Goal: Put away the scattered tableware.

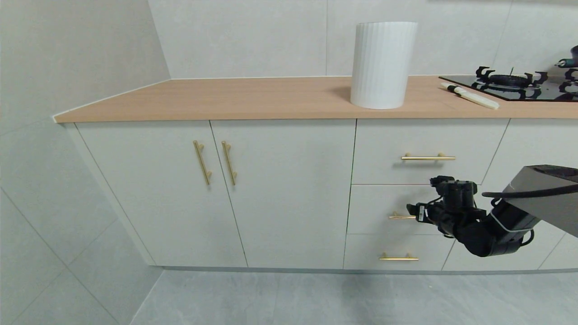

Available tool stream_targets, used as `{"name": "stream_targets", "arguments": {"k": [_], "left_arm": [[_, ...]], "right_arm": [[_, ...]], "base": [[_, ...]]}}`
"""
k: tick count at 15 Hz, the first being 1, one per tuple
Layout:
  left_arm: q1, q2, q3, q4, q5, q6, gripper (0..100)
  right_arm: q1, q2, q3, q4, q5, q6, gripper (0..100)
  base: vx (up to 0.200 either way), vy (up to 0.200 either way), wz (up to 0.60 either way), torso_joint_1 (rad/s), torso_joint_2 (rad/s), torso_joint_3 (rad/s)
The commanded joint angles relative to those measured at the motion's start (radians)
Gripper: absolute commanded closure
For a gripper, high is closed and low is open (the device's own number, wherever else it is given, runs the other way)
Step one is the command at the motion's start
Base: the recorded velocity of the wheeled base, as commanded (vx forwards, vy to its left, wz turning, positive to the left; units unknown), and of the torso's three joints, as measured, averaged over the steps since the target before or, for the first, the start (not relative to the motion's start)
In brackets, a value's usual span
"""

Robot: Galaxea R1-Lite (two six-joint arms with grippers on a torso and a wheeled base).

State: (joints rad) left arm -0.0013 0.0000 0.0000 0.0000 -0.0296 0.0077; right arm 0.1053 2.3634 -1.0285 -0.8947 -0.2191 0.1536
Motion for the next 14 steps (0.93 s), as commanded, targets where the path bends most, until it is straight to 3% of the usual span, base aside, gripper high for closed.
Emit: {"name": "stream_targets", "arguments": {"k": [1, 11, 14], "left_arm": [[0.0, 0.002, 0.0, 0.0, 0.0, 0.0, 0], [0.0, 0.002, 0.0, 0.0, -0.001, 0.0, 0], [0.0, 0.002, 0.0, 0.0, 0.0, 0.0, 0]], "right_arm": [[-0.006, 0.036, -0.039, -0.003, -0.002, 0.027, 0], [-0.004, 0.22, -0.332, -0.004, -0.111, 0.19, 0], [-0.01, 0.229, -0.352, -0.004, -0.128, 0.192, 0]], "base": [[0.0, 0.0, 0.0, 0.0, 0.0, 0.0], [0.0, 0.0, 0.0, 0.0, 0.0, 0.0], [0.0, 0.0, 0.0, 0.0, 0.0, 0.0]]}}
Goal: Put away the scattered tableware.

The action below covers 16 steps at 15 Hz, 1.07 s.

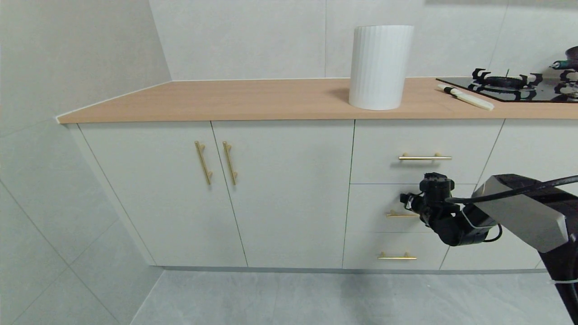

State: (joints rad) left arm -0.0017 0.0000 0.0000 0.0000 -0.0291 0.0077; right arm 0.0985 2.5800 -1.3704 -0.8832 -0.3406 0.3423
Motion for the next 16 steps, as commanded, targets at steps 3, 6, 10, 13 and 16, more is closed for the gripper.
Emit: {"name": "stream_targets", "arguments": {"k": [3, 6, 10, 13, 16], "left_arm": [[0.0, 0.002, 0.0, 0.0, 0.0, 0.0, 0], [0.0, 0.002, 0.0, 0.0, -0.002, -0.002, 0], [0.0, 0.002, 0.0, 0.0, -0.002, -0.002, 0], [0.0, 0.0, 0.0, 0.0, 0.0, 0.0, 0], [0.0, 0.002, 0.0, 0.0, 0.0, 0.0, 0]], "right_arm": [[-0.002, -0.047, 0.059, -0.016, -0.015, 0.009, 0], [0.001, -0.307, 0.329, -0.014, 0.0, 0.003, 0], [0.0, -0.678, 0.613, -0.014, 0.02, -0.055, 0], [0.0, -0.992, 0.818, -0.013, 0.019, -0.117, 0], [0.0, -1.333, 1.007, 0.003, 0.015, -0.207, 0]], "base": [[0.0, 0.0, 0.0, 0.0, 0.0, 0.0], [0.0, 0.0, 0.0, 0.0, 0.0, 0.0], [0.0, 0.0, 0.0, 0.0, 0.0, 0.0], [0.0, 0.0, 0.0, 0.0, 0.0, 0.0], [0.0, 0.0, 0.0, 0.0, 0.0, 0.0]]}}
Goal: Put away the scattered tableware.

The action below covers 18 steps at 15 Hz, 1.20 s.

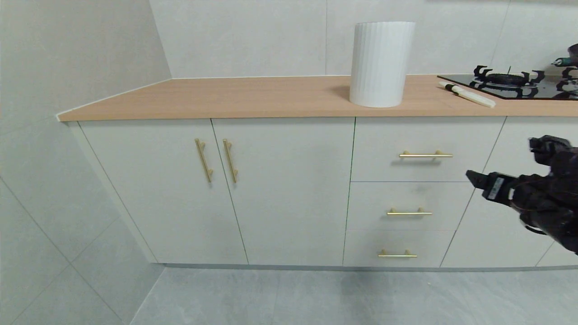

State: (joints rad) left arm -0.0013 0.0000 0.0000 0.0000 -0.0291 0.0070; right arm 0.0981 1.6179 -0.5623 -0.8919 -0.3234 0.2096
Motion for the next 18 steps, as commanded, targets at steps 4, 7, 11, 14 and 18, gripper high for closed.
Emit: {"name": "stream_targets", "arguments": {"k": [4, 7, 11, 14, 18], "left_arm": [[0.0, 0.002, 0.0, 0.0, 0.0, 0.001, 0], [0.0, 0.002, 0.0, 0.0, 0.0, -0.001, 0], [0.0, 0.002, 0.0, 0.0, -0.002, 0.001, 0], [0.0, 0.002, 0.0, 0.0, -0.002, 0.001, 0], [0.0, 0.002, 0.0, 0.0, 0.0, 0.001, 0]], "right_arm": [[0.0, -0.848, 0.309, 0.295, 0.001, -0.147, 0], [0.0, -1.245, 0.262, 0.716, 0.001, -0.23, 0], [-0.003, -1.52, 0.167, 1.084, -0.005, -0.268, 0], [-0.014, -1.52, 0.176, 1.084, -0.066, -0.268, 0], [-0.106, -1.616, 0.269, 1.084, -0.039, -0.305, 0]], "base": [[0.0, 0.0, 0.0, 0.0, 0.0, 0.0], [0.0, 0.0, 0.0, 0.0, 0.0, 0.0], [0.0, 0.0, 0.0, 0.0, 0.0, 0.0], [0.0, 0.0, 0.0, 0.0, 0.0, 0.0], [0.0, 0.0, 0.0, 0.0, 0.0, 0.0]]}}
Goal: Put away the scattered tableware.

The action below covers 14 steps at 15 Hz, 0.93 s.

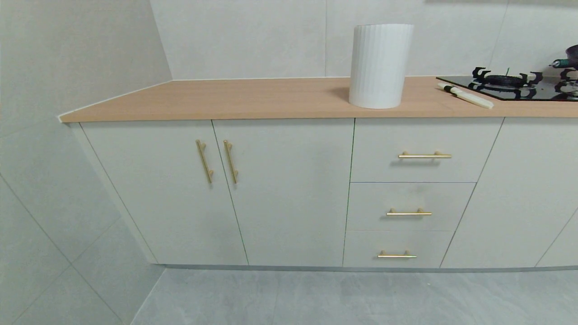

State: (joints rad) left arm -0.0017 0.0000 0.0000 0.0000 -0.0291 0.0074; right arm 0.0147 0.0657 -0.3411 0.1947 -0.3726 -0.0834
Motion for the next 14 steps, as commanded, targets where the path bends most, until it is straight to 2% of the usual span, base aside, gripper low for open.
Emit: {"name": "stream_targets", "arguments": {"k": [1, 4, 5, 6, 10, 14], "left_arm": [[0.0, 0.002, 0.0, 0.0, 0.0, 0.0, 0], [0.0, 0.002, 0.0, 0.0, 0.0, 0.0, 0], [0.0, 0.0, 0.0, -0.002, -0.002, 0.0, 0], [0.0, 0.002, 0.0, 0.0, 0.0, 0.0, 0], [0.0, 0.002, 0.0, 0.0, 0.0, 0.0, 0], [0.0, 0.002, 0.0, 0.0, 0.0, 0.0, 0]], "right_arm": [[-0.022, -0.066, 0.086, -0.018, 0.032, -0.006, 0], [-0.022, -0.066, 0.218, -0.138, 0.196, 0.037, 0], [-0.022, -0.066, 0.313, -0.241, 0.281, 0.057, 0], [-0.022, -0.066, 0.341, -0.268, 0.304, 0.059, 0], [-0.021, -0.064, 0.341, -0.187, 0.417, 0.074, 0], [-0.019, -0.066, 0.341, -0.193, 0.414, 0.079, 0]], "base": [[0.0, 0.0, 0.0, 0.0, 0.0, 0.0], [0.0, 0.0, 0.0, 0.0, 0.0, 0.0], [0.0, 0.0, 0.0, 0.0, 0.0, 0.0], [0.0, 0.0, 0.0, 0.0, 0.0, 0.0], [0.0, 0.0, 0.0, 0.0, 0.0, 0.0], [0.0, 0.0, 0.0, 0.0, 0.0, 0.0]]}}
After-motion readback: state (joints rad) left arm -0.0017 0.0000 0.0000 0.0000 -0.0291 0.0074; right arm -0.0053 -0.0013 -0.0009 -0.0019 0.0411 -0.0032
